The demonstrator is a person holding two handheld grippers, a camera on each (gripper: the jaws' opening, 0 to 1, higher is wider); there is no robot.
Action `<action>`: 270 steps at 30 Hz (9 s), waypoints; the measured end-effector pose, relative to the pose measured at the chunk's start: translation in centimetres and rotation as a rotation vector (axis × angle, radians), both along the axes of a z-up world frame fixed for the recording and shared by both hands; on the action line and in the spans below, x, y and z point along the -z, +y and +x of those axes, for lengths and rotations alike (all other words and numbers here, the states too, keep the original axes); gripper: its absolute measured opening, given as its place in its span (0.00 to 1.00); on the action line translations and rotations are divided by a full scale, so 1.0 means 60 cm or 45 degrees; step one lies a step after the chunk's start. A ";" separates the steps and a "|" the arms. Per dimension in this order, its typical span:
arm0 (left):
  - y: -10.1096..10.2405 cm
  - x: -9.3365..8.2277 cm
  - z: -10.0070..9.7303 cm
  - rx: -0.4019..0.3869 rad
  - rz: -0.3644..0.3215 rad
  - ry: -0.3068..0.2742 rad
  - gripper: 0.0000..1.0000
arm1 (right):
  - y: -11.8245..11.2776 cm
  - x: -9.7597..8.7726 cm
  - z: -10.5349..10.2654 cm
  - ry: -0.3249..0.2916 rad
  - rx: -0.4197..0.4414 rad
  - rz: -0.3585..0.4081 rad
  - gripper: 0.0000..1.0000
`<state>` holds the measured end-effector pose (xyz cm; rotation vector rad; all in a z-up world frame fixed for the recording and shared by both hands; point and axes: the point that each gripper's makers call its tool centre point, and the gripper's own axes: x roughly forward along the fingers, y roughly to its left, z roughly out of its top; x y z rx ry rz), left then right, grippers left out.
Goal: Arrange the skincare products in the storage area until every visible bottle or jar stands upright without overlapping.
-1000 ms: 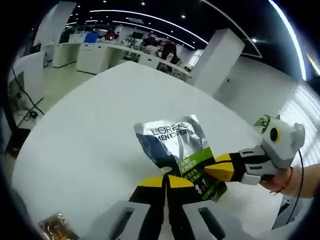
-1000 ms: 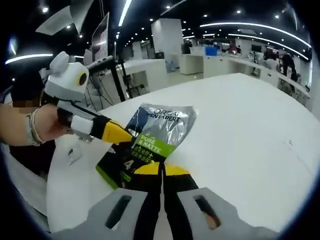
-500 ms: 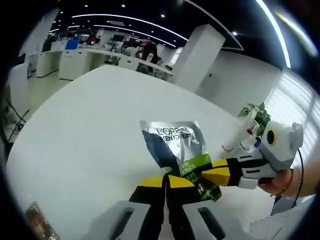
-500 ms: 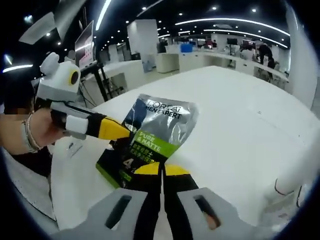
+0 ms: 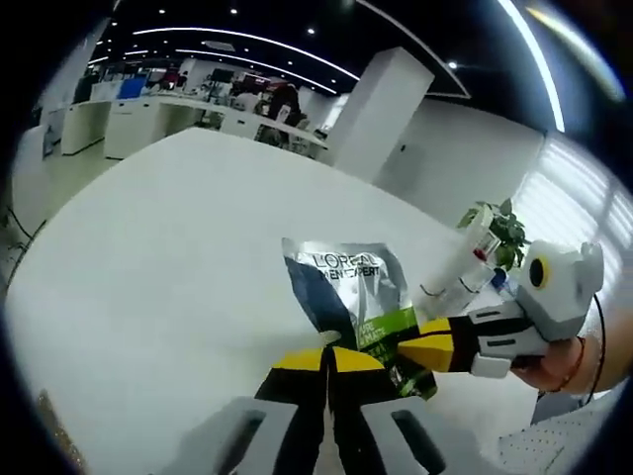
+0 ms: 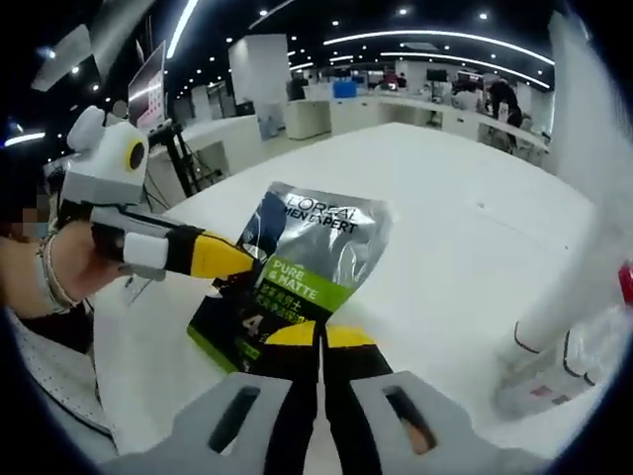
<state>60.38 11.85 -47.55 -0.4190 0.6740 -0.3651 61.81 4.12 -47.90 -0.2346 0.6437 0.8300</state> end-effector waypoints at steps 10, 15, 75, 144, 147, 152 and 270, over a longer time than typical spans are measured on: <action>-0.025 0.000 -0.002 0.055 0.025 -0.001 0.00 | -0.024 0.001 -0.004 -0.021 0.052 -0.023 0.00; -0.041 -0.001 0.007 0.095 0.043 -0.002 0.00 | -0.042 -0.004 0.000 -0.047 0.094 -0.034 0.00; -0.159 0.073 0.144 0.064 -0.110 0.248 0.00 | -0.187 0.063 0.051 -0.353 0.228 -0.474 0.00; 0.073 -0.125 -0.074 -0.104 0.636 -0.557 0.10 | -0.064 -0.035 -0.004 -0.242 0.147 0.312 0.11; 0.095 -0.116 -0.089 -0.170 0.649 -0.537 0.10 | -0.032 -0.023 -0.013 -0.183 0.048 0.286 0.19; 0.131 -0.097 -0.118 -0.285 0.611 -0.493 0.10 | 0.012 -0.023 -0.018 -0.150 -0.005 0.293 0.23; 0.237 0.008 -0.280 -0.408 0.247 -0.277 0.25 | 0.301 -0.043 -0.244 0.159 -0.858 0.355 0.00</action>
